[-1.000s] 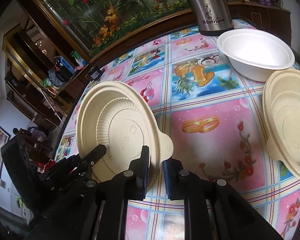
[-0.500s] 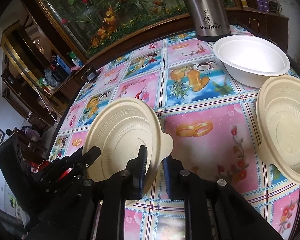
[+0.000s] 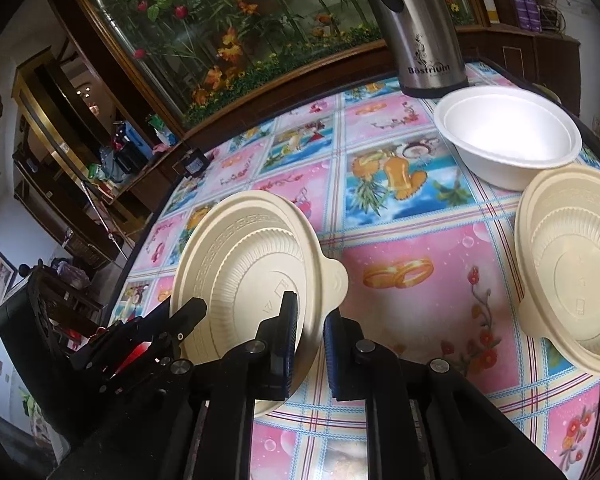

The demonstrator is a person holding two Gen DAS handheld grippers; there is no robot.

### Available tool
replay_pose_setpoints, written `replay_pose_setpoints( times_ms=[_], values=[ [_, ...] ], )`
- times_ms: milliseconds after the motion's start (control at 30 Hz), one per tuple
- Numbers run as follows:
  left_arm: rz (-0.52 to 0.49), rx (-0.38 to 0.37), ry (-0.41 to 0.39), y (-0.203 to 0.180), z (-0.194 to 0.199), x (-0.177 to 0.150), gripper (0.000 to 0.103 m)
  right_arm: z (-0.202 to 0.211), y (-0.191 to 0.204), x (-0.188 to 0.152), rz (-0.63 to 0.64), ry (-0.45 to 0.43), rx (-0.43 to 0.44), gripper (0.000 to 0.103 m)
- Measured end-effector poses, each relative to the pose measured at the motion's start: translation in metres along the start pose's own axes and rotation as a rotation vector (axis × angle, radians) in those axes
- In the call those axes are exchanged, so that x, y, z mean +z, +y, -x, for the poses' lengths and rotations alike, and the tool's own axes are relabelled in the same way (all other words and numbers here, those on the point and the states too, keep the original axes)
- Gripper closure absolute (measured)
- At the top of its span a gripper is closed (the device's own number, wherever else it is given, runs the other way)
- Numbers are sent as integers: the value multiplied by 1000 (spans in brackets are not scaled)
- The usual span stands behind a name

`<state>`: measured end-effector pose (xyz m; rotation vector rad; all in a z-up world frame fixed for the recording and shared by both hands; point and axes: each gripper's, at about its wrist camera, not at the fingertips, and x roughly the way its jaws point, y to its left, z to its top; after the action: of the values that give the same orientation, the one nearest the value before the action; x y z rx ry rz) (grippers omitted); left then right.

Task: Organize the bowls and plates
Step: 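Carry the cream plate with the left gripper toward the plate stack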

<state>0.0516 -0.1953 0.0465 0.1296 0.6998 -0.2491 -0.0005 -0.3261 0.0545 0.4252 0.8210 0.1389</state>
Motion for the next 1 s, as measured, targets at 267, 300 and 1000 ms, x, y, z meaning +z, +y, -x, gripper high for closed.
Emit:
replay_pose_setpoints(
  times_ms=[267, 300, 1000],
  values=[
    [-6, 13, -43, 0, 8, 2, 84, 4, 0, 1, -10, -33, 24, 91],
    [-8, 14, -48, -1, 9, 2, 84, 5, -2, 0, -15, -34, 26, 91],
    [-58, 9, -74, -8, 71, -15, 84, 66, 9, -33, -92, -66, 51, 90]
  ],
)
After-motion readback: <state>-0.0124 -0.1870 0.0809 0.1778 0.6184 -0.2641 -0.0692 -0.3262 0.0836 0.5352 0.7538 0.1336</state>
